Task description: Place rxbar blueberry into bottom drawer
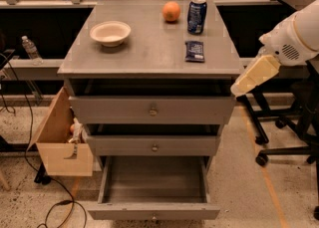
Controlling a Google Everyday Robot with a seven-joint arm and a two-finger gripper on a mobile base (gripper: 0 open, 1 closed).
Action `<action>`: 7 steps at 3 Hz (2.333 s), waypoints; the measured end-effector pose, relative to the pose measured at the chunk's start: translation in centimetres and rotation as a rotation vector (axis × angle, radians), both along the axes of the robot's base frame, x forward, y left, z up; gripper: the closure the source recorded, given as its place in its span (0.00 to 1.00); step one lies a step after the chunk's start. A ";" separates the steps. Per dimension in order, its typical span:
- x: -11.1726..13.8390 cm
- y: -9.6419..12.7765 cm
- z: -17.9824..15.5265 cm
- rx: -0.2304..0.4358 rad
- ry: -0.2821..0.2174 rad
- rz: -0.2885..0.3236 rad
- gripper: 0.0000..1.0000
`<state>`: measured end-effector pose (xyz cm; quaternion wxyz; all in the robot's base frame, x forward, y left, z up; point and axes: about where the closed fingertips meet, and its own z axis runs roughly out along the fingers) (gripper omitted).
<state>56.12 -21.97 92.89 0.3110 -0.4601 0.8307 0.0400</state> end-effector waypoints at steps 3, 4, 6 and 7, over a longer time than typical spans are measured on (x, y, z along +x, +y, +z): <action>5.7 6.1 -0.3 0.184 -0.105 -0.025 0.00; 9.0 10.2 -0.9 0.285 -0.150 -0.072 0.00; 12.8 11.7 -3.0 0.222 -0.298 -0.232 0.00; 16.0 9.6 -2.4 0.242 -0.393 -0.335 0.00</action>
Offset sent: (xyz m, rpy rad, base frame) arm 0.0408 0.0266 0.0029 0.1496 -0.1344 -0.0618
